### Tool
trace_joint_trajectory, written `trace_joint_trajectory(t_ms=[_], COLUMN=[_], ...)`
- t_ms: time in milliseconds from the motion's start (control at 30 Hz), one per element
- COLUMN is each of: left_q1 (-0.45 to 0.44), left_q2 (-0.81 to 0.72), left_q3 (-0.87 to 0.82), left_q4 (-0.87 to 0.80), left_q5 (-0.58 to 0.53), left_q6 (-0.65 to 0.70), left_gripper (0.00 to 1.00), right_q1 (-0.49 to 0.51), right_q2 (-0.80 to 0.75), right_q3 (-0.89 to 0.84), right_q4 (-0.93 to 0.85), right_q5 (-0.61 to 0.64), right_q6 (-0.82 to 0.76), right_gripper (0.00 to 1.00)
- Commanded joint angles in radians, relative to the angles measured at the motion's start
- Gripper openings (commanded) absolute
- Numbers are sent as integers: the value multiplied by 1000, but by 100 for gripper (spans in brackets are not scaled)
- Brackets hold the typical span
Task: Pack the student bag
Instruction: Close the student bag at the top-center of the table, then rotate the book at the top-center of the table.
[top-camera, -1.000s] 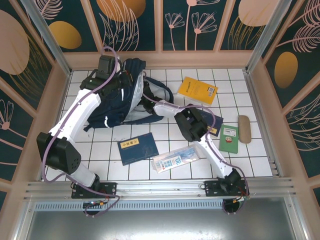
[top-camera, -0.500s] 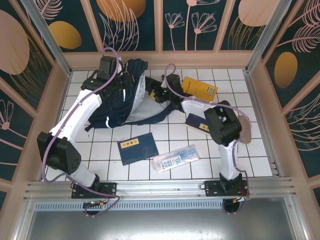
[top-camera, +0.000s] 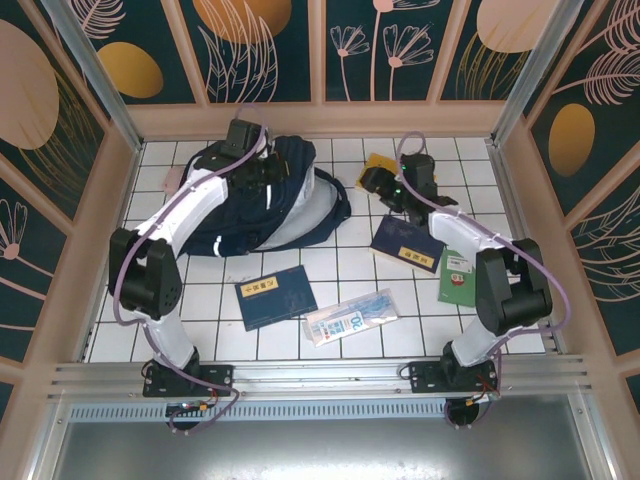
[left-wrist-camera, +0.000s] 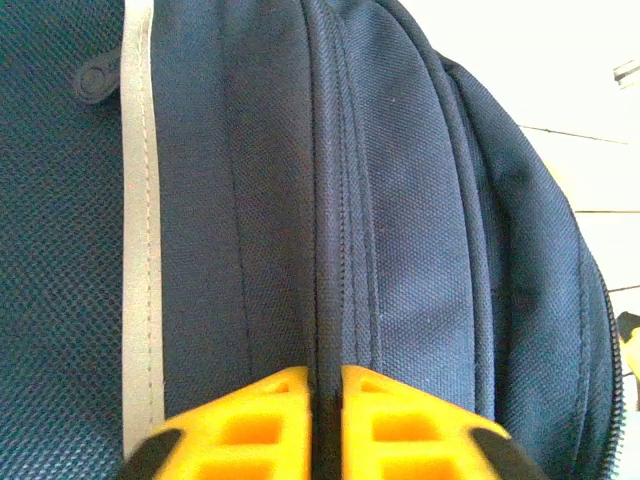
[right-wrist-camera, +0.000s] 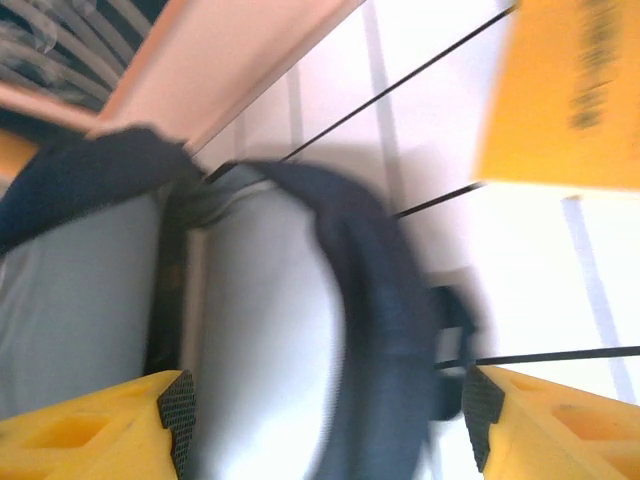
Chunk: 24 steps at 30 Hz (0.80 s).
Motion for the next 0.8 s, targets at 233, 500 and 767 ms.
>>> trace_joint_trajectory(t_ms=[233,500,767], left_q1=[-16,-85,-150], left_q2=[62,103,240], left_q3=[93,133,172], left_q4=[24,43,149], left_q5=[-17,-11,48], left_q6=[33,-25,-158], left_gripper=[49,51,45], right_q1=[-158,-241,-256], right_q2=[162,417,548], right_q3=[145,437,525], right_q4=[-100,-195,-251], right_q5=[83,69,28], right_q6=[-156,-197,-216], right_gripper=[70,68,65])
